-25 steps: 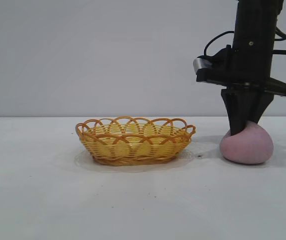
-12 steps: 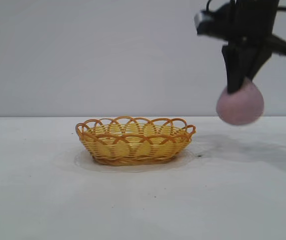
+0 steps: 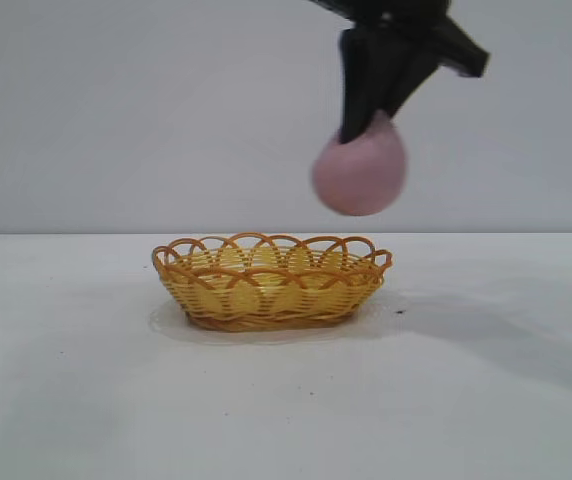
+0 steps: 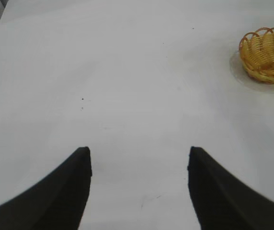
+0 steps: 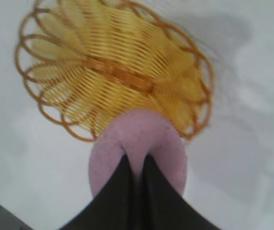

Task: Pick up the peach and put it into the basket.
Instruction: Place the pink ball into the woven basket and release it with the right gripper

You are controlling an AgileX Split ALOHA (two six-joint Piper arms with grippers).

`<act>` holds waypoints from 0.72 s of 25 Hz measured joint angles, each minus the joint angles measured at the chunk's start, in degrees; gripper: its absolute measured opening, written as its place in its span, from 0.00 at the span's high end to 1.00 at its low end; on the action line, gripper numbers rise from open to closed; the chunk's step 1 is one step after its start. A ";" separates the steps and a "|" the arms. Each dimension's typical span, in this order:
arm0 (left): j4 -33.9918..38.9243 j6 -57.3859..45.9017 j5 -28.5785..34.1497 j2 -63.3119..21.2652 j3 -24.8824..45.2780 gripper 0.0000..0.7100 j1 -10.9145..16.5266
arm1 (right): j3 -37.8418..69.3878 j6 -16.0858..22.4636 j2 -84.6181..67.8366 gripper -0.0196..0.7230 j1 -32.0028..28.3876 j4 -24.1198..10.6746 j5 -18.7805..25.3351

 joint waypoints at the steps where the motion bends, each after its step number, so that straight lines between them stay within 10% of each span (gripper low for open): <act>1: 0.00 0.00 0.00 0.00 0.00 0.44 0.00 | 0.00 0.00 0.49 0.97 0.85 0.11 -1.39; 9: 0.00 0.00 0.00 0.00 0.00 0.44 0.00 | -1.74 0.00 6.40 0.97 2.90 0.23 -5.32; 18: 0.00 0.00 0.00 0.00 0.00 0.44 0.00 | -2.12 0.00 8.27 0.57 2.90 0.23 -6.07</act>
